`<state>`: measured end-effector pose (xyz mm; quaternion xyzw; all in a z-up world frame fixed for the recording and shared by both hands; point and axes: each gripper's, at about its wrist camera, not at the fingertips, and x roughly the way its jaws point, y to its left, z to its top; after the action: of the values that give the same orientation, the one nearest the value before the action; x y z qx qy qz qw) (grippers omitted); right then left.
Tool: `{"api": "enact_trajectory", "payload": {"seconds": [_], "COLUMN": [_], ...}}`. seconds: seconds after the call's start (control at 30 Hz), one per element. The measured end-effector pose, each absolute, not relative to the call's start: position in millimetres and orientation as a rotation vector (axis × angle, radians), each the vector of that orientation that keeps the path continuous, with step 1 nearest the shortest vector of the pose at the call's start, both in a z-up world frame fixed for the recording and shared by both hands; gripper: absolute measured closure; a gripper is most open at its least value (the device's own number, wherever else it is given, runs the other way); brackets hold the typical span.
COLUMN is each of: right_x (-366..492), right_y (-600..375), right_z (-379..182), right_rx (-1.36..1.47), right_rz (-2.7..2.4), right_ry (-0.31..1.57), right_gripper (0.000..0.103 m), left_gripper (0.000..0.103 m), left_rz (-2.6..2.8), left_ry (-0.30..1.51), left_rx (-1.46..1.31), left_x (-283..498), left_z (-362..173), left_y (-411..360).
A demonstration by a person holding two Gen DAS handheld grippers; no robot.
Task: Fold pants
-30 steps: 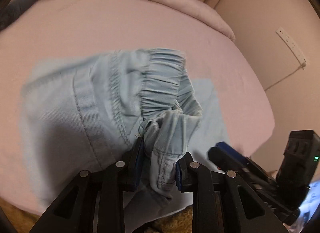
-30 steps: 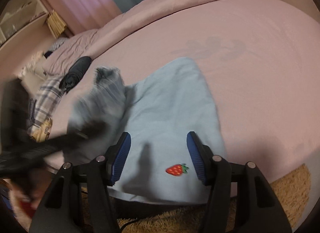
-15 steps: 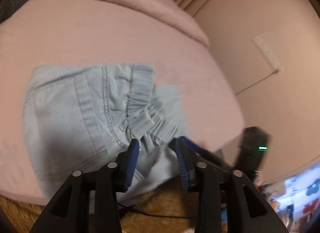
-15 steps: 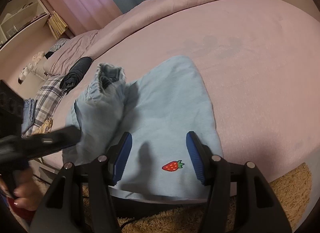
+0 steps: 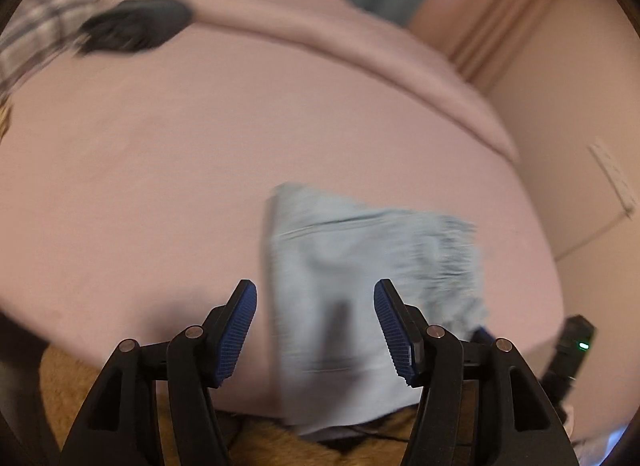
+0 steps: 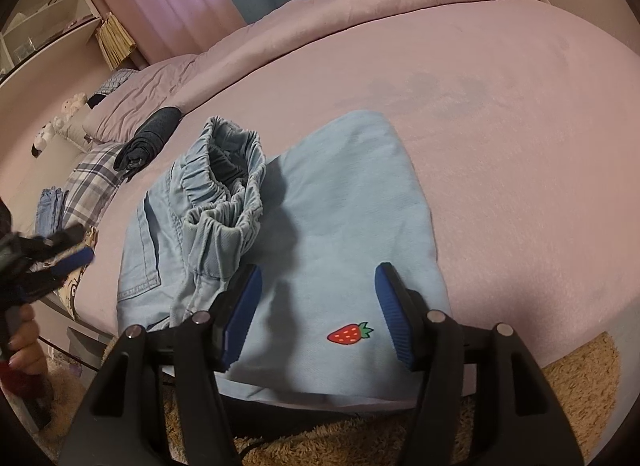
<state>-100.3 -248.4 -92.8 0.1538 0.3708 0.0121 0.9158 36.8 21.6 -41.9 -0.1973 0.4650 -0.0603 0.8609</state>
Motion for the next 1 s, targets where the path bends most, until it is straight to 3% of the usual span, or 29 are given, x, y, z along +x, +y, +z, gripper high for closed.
{"api": "enact_trajectory", "payload": {"seconds": [0.5, 0.73, 1.0], "right_x": [-93, -101, -82], "right_y": [-224, -221, -192], "right_z": [-65, -37, -41], "right_rx": [0.24, 0.279, 0.228], "right_rz": [-0.03, 0.032, 0.069], "right_ry": [0.754, 0.668, 0.713], "right_gripper": [0.035, 0.032, 0.028], "left_gripper": [0.043, 0.043, 0.043], "left_rz": [-0.038, -0.079, -0.057], "left_ry": [1.066, 1.101, 1.099], "left_rx": [-0.454, -0.45, -0.384], "left_x": [30, 32, 32], "left_z": [-76, -85, -83], "left_y": [70, 63, 49]}}
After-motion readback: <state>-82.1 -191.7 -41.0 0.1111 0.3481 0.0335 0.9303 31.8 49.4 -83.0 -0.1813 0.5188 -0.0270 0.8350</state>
